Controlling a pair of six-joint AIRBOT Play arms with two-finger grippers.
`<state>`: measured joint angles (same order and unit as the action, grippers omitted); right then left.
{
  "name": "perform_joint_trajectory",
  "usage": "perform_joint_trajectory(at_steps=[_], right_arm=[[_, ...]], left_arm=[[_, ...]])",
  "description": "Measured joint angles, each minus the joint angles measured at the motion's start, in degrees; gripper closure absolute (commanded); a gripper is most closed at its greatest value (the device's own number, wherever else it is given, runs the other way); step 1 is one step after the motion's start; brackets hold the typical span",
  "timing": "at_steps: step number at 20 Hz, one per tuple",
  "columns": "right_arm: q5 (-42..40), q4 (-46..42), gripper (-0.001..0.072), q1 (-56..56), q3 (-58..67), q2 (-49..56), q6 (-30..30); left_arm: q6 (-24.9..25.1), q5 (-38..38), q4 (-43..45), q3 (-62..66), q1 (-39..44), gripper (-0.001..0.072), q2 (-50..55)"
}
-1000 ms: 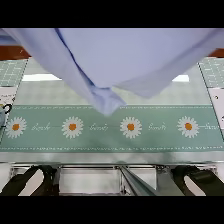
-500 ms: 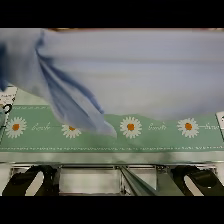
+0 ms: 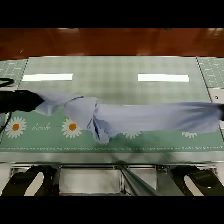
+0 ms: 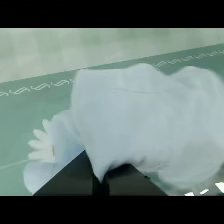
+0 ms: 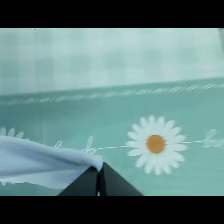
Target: Fold the shirts.
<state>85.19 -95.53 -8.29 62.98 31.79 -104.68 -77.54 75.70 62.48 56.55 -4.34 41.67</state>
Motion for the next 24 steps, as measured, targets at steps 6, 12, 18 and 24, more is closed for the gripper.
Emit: perform_joint_trajectory(at_steps=[6,12,18,24], right_arm=[[-24.1,6.9,0.0687,0.1,-9.3,22.4,-0.1],[-29.5,15.6,0.034,4.3,2.8,46.5,3.0],[-21.2,29.9,0.0298,13.3,11.8,51.6,13.3],[-14.6,31.8,0.0301,27.4,2.0,40.3,18.7]], left_arm=[[1.7,-21.6,-2.1,1.4,-0.2,0.0681,21.3],[1.9,-20.6,-4.0,18.1,-0.3,0.0467,42.3],[-0.6,-9.8,-1.8,25.3,-2.5,0.0202,47.5],[1.2,1.7,-7.4,14.7,-7.8,0.0202,40.7]])
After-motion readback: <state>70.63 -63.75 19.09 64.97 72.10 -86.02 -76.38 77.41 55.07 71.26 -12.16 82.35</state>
